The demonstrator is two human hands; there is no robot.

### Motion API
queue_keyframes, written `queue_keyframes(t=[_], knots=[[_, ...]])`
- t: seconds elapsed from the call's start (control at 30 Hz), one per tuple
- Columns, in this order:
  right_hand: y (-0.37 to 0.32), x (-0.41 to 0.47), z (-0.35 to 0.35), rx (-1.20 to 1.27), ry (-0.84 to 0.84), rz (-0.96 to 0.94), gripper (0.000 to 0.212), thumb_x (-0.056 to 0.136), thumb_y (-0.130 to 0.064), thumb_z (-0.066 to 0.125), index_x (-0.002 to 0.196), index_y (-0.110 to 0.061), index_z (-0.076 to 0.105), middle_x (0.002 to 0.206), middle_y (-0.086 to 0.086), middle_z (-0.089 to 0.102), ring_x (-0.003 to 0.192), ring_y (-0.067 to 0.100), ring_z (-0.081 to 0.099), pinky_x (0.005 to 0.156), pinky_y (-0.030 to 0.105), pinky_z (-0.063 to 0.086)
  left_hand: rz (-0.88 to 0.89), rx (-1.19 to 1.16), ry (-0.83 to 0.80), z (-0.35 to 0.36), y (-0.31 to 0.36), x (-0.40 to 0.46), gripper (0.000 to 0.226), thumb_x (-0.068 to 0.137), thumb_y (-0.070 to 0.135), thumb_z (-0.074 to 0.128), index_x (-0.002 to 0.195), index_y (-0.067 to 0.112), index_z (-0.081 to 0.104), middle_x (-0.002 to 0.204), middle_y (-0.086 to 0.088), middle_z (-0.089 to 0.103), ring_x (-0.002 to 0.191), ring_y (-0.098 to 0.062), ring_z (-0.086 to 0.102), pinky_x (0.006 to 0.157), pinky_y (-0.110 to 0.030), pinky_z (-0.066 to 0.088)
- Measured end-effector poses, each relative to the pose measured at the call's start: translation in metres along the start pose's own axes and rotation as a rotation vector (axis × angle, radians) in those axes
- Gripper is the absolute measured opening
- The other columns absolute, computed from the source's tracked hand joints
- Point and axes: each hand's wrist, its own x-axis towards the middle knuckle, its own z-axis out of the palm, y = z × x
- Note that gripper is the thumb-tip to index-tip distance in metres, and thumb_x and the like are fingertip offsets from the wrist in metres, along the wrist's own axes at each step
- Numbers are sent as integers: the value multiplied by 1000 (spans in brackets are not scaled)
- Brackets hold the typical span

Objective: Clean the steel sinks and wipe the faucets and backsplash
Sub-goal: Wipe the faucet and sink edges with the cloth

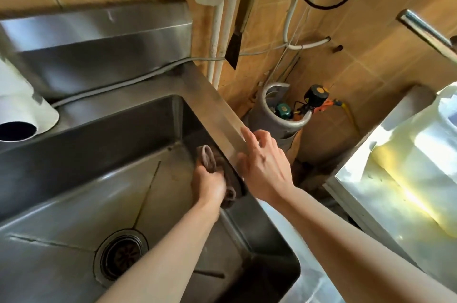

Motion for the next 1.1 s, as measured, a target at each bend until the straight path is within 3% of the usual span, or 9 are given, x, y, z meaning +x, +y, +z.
queue_keyframes(t=[0.13,0.27,0.33,0.43,0.5,0.63,0.77,0.93,1.1], knots=[[-5,39,14,38,-54,-41,61,98,-38,37,150,-34,4,122,6,42,94,20,47,69,31,48,6,18,0,6,-24,31,34,100,28,42,133,26,48,125,-1,58,111,-23,57,85,-28,45],[-4,38,24,13,15,-78,62,99,-43,31,150,-28,-1,116,7,41,86,18,43,64,30,40,-9,105,81,10,-60,62,27,99,34,44,122,23,52,112,-3,64,81,-15,59,62,-17,43],[-4,40,26,23,34,-107,62,99,-42,30,150,-27,-2,117,8,41,90,21,47,64,31,39,-14,185,106,13,-71,72,29,99,34,40,125,24,51,114,-4,65,79,-17,59,68,-22,42],[-3,41,27,43,29,-112,64,99,-43,30,149,-28,-6,121,8,39,93,22,47,64,30,35,-84,192,143,16,-75,81,42,96,45,36,132,28,48,124,-14,60,107,-33,59,95,-39,45],[-2,40,28,47,41,-118,64,98,-43,30,149,-28,-6,120,7,39,92,21,47,64,30,35,-114,253,136,16,-79,88,44,97,32,42,141,26,40,134,-17,53,120,-37,51,104,-40,39],[-2,44,29,40,32,-93,62,99,-41,31,150,-27,-3,115,7,39,86,19,42,63,31,36,-174,274,154,15,-87,102,39,94,25,47,133,22,49,126,-18,57,114,-38,54,98,-37,42],[-2,42,27,12,6,-70,61,100,-37,31,151,-26,-1,112,7,40,88,22,44,62,33,37,-96,32,69,18,-129,127,53,72,60,49,115,31,58,99,-19,67,80,-43,67,69,-57,56],[-5,40,23,18,-35,-41,61,100,-38,29,151,-27,-4,115,8,39,95,24,48,65,34,39,99,-74,53,1,-22,49,38,92,8,55,126,26,57,118,0,65,108,-20,61,98,-41,48],[-10,40,18,17,-48,-28,61,100,-41,28,150,-28,-4,119,9,40,97,25,49,65,32,36,183,-87,130,-2,7,41,41,93,10,55,131,26,53,117,-2,63,108,-22,60,98,-39,48]])
